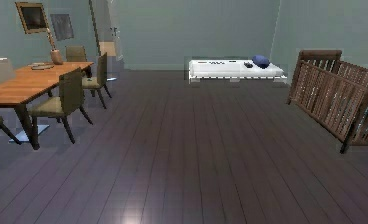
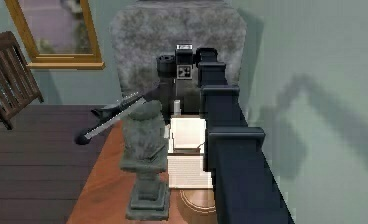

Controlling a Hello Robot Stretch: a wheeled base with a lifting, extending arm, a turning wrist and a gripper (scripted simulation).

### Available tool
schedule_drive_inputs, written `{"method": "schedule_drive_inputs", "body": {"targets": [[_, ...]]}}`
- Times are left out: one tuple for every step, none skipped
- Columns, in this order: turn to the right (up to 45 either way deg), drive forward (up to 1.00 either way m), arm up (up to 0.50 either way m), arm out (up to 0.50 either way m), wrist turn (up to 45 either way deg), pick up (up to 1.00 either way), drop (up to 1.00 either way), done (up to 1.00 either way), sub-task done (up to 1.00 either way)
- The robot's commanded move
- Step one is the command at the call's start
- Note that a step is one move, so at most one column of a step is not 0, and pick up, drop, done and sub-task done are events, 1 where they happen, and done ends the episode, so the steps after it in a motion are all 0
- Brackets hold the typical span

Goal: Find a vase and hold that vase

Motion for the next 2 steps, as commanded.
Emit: {"method": "schedule_drive_inputs", "body": {"targets": [[0.0,0.0,0.0,0.0,45.0,0.0,0.0,0.0,0.0],[0.0,0.0,0.0,0.0,39.0,0.0,0.0,0.0,0.0]]}}
